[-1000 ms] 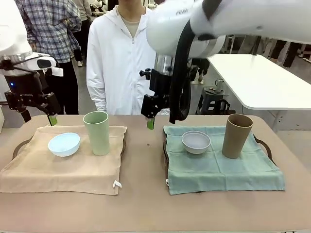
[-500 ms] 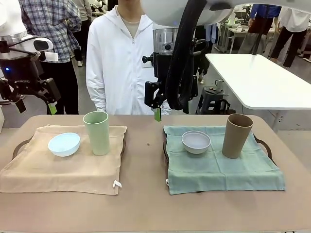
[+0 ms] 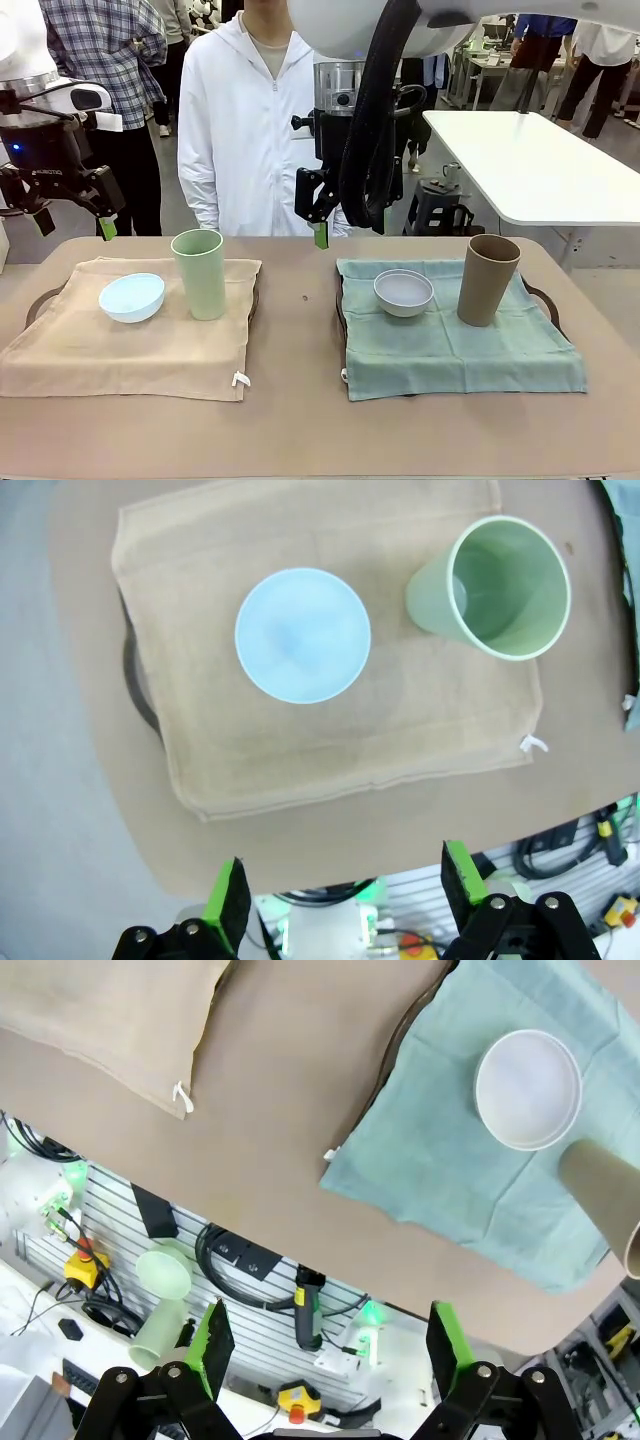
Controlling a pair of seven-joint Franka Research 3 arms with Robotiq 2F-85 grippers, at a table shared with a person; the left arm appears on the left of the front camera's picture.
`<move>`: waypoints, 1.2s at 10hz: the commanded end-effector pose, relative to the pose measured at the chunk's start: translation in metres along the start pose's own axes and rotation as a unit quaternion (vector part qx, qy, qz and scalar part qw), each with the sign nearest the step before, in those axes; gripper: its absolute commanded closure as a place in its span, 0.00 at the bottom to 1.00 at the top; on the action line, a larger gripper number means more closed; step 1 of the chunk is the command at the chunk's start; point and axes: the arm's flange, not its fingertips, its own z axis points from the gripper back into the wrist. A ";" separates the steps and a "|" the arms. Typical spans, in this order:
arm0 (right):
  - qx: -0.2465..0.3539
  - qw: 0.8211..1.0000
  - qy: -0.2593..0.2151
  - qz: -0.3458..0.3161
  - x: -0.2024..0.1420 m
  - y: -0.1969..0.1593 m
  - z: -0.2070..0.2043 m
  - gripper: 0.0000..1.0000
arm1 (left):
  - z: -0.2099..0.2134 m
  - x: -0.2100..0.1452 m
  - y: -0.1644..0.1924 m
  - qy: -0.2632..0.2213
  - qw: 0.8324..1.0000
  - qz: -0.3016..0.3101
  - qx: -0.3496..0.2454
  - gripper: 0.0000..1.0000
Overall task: Set up a tray with a mat and arrange the tableware.
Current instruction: Place the Picnic Bowl and Reusable plastic cup back onto the Handle tray in front of the human's position.
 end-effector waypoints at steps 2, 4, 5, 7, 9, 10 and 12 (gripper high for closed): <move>0.001 1.000 -0.006 0.004 0.000 -0.002 -0.004 0.00 | -0.002 0.000 0.003 -0.009 1.000 -0.007 0.000 0.00; 0.001 1.000 -0.006 0.004 0.000 -0.002 -0.004 0.00 | -0.002 0.000 0.003 -0.009 1.000 -0.007 0.000 0.00; 0.001 1.000 -0.006 0.004 0.000 -0.002 -0.004 0.00 | -0.002 0.000 0.003 -0.009 1.000 -0.007 0.000 0.00; -0.001 0.999 -0.020 -0.028 -0.021 -0.016 0.009 0.00 | 0.021 -0.012 0.009 -0.025 0.999 0.001 -0.036 0.00; 0.024 0.995 -0.029 -0.096 -0.072 -0.068 0.009 0.00 | 0.021 -0.031 0.068 -0.017 0.998 0.030 -0.048 0.00; 0.035 0.989 -0.040 -0.137 -0.096 -0.099 0.011 0.00 | 0.021 -0.038 0.096 0.004 0.998 0.023 -0.055 0.00; 0.055 0.973 -0.057 -0.219 -0.152 -0.171 0.004 0.00 | 0.011 -0.039 0.135 0.049 0.997 -0.003 -0.051 0.00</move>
